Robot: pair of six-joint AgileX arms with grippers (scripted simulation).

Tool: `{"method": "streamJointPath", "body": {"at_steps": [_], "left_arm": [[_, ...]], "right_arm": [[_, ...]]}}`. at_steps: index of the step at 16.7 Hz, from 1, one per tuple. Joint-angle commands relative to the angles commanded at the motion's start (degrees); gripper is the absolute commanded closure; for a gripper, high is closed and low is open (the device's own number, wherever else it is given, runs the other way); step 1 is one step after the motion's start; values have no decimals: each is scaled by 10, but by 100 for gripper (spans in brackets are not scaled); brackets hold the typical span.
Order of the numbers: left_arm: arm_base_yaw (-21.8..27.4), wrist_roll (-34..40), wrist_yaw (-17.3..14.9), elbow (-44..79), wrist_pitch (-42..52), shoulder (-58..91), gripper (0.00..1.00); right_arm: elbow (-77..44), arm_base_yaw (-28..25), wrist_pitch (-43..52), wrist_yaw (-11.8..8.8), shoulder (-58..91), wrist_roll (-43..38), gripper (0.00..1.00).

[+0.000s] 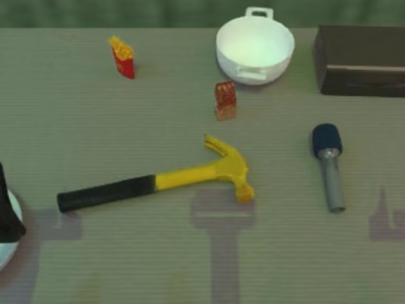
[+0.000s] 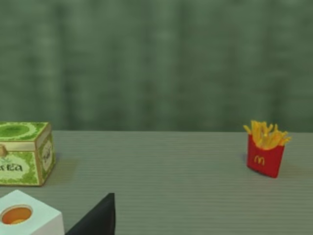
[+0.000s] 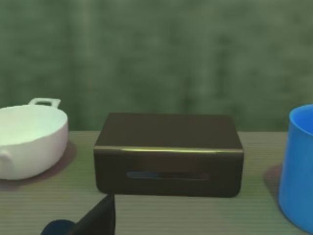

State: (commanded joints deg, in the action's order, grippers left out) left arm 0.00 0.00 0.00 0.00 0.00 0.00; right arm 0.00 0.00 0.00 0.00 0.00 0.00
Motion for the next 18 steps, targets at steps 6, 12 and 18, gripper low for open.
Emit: {"method": "streamJointPath", "body": {"at_steps": [6,12,18], "left_arm": [[0,0,0,0,0,0,0],[0,0,0,0,0,0,0],[0,0,0,0,0,0,0]], "right_arm": [[-50,-20,46,4,60,-17,0],[-241,-85,199,25,323,-85,0],[-494,-164,362,46,679,-174,0]]}}
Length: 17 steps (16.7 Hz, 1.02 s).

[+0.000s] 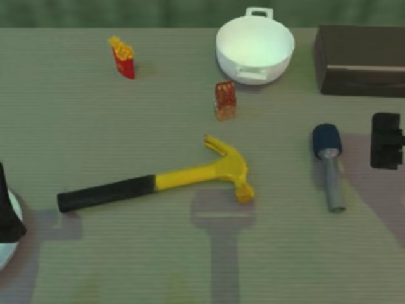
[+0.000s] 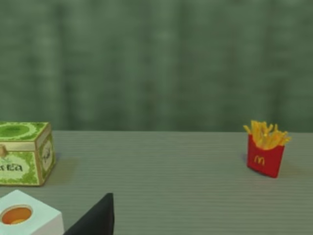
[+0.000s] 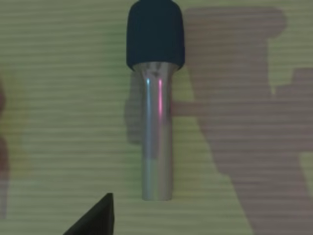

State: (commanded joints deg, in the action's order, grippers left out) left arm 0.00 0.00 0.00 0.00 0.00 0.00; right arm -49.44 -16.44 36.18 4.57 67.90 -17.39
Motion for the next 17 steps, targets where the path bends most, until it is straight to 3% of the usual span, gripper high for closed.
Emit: {"method": "streamJointPath", "body": {"at_steps": [8,17], "left_arm": [[0,0,0,0,0,0,0],[0,0,0,0,0,0,0]], "right_arm": [[-248,-81,178,24,344,-87,0],[-281,-92,212,30,399,-100,0]]}}
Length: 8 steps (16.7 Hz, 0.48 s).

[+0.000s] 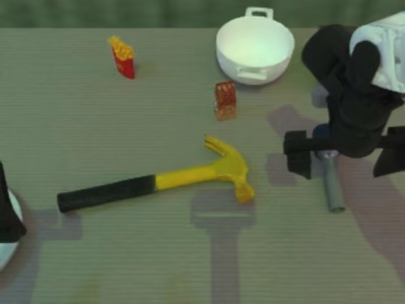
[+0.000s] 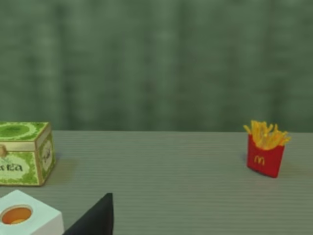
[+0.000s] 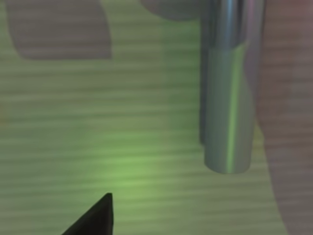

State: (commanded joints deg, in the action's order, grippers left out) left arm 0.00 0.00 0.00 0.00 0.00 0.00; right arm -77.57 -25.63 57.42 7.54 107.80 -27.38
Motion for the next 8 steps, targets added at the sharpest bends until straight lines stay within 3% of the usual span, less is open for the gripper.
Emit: {"method": "streamJointPath", "body": {"at_steps": [8], "left_arm": [[0,0,0,0,0,0,0]], "right_arm": [[79,14,-168,1,83,15,0]]}}
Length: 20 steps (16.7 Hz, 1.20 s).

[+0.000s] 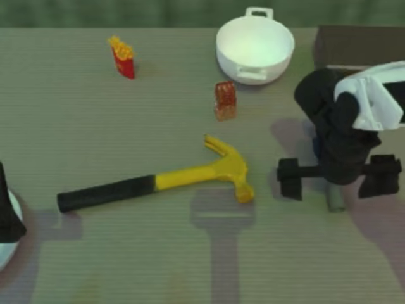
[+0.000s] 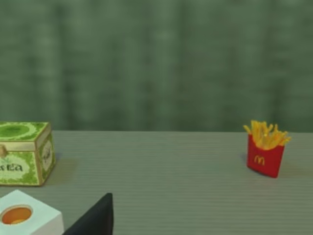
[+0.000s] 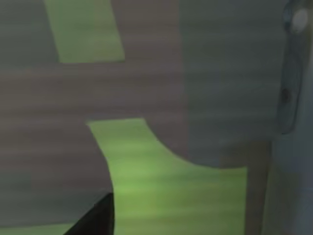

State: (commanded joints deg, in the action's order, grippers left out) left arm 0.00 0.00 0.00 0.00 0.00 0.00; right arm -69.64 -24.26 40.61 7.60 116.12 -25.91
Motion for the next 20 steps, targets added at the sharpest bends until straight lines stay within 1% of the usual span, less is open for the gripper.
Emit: {"method": "streamJointPath", "body": {"at_steps": [3,7,20], "left_arm": [[0,0,0,0,0,0,0],[0,0,0,0,0,0,0],[0,0,0,0,0,0,0]], "right_arm": [[18,4,-35,0,21,3,0],[18,4,-36,0,21,3,0],[18,4,-36,0,21,3,98]]}}
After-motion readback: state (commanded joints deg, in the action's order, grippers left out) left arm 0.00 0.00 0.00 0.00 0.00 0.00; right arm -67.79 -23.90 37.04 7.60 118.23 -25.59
